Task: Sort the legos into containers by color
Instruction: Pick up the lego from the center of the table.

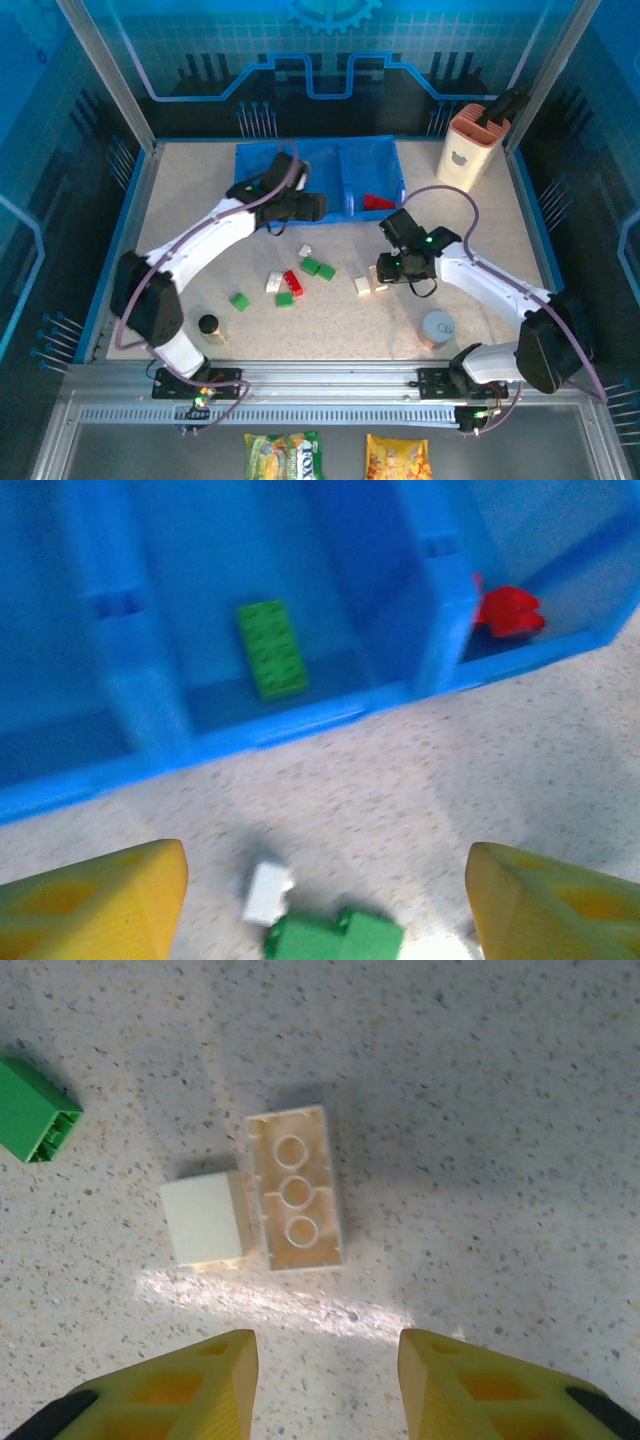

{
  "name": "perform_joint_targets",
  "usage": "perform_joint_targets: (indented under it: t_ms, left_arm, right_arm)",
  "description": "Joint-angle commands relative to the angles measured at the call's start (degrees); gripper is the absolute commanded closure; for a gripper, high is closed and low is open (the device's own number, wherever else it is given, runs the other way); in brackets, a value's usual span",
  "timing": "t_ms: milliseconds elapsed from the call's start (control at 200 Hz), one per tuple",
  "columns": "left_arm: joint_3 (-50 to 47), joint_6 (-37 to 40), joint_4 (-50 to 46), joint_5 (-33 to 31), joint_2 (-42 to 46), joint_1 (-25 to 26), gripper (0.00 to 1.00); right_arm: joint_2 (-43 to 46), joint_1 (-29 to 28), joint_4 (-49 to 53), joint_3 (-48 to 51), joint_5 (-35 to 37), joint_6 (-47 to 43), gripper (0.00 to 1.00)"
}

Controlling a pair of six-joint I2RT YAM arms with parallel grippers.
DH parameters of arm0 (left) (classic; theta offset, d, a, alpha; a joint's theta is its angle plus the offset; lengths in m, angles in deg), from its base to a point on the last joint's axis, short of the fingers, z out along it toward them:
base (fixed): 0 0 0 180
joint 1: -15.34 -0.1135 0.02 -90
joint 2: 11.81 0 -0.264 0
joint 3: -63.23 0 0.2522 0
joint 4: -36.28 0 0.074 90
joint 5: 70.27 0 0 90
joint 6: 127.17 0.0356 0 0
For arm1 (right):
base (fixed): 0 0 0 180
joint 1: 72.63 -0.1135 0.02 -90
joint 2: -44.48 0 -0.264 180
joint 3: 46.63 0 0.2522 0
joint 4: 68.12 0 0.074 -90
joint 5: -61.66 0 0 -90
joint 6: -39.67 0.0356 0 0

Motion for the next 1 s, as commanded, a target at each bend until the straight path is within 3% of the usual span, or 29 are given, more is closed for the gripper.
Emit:
perform_joint_targets:
  t_ms: [0,430,580,740,995]
  left_arm:
    - [-5.59,-0.67,-1.71,4.44,7.03,-4.38,0.25]
    - [-15.38,5.20,-10.53,9.04,19.43,-16.69,0.23]
    - [-17.12,7.67,-11.68,8.03,20.88,-18.32,0.23]
    - [-21.98,8.14,-6.69,8.87,22.97,-19.65,0.23]
    - [-22.94,8.22,-3.94,10.06,24.09,-21.61,0.22]
  right_arm:
    - [-3.65,-1.96,-0.89,-4.07,1.51,0.95,0.57]
    - [-19.35,-9.94,-0.89,-17.57,1.90,2.00,0.57]
    - [-25.32,-13.33,-0.67,-23.24,1.55,1.45,0.57]
    - [-31.02,-15.92,0.37,-28.81,1.23,-0.03,0.57]
    - [-36.80,-17.26,1.30,-34.95,0.34,-2.62,0.53]
